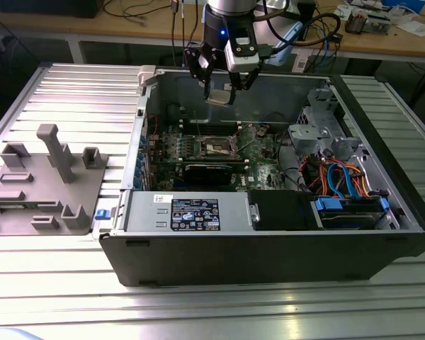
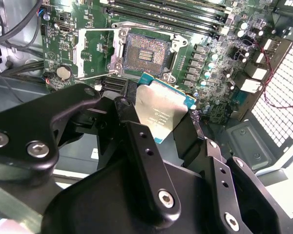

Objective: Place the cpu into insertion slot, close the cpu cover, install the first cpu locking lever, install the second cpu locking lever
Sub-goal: 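Place the cpu into insertion slot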

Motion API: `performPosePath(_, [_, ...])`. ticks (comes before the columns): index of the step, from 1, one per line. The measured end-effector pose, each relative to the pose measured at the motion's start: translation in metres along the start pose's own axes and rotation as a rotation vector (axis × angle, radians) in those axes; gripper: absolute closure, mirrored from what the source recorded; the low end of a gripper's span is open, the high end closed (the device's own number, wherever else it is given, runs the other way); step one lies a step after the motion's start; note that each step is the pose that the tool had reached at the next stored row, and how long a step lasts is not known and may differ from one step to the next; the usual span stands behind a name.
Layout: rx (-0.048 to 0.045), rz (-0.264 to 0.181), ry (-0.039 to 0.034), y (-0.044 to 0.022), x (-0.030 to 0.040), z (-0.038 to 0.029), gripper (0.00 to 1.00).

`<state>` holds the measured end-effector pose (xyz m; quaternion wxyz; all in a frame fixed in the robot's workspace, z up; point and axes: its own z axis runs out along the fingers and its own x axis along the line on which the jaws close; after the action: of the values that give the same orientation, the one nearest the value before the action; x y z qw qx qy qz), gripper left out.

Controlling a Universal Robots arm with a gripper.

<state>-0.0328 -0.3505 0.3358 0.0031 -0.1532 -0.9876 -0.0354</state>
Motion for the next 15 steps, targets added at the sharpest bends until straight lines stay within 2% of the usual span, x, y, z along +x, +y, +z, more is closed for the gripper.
performPosePath(15, [-0.0002,0.011,-0.0007,0.0,0.0,0.0,0.46])
